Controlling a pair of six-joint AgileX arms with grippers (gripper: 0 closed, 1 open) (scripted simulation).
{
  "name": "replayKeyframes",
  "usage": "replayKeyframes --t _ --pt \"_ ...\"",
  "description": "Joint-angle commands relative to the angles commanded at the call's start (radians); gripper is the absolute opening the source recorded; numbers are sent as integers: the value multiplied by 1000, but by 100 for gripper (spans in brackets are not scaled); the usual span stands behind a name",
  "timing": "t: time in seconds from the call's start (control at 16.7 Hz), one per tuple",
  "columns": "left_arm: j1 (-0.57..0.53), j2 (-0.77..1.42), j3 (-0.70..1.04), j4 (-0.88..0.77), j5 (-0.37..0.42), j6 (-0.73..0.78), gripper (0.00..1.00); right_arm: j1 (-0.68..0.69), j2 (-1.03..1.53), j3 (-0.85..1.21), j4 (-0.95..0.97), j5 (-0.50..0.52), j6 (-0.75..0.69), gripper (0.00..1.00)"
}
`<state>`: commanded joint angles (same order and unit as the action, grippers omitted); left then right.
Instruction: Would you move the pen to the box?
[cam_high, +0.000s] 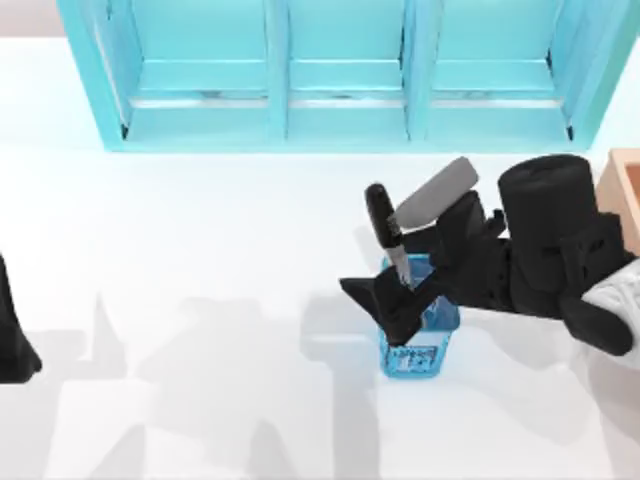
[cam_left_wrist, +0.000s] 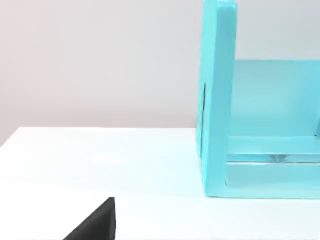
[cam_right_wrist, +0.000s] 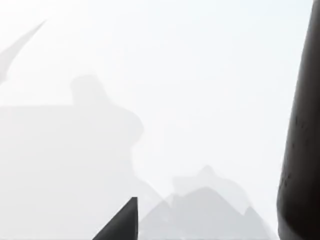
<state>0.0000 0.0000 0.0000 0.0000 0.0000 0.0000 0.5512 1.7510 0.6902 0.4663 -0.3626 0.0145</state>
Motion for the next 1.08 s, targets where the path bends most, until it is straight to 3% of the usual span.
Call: replayKeyframes --t 0.24,0.78,1.08 --pt "0 0 0 0 0 0 100 -79 -56 54 -154 -80 -71 0" --pt "0 0 0 0 0 0 100 -428 -372 256 -827 -343 -335 0" --pt "0 0 0 0 0 0 100 -517 -453 288 -957 -403 -399 0"
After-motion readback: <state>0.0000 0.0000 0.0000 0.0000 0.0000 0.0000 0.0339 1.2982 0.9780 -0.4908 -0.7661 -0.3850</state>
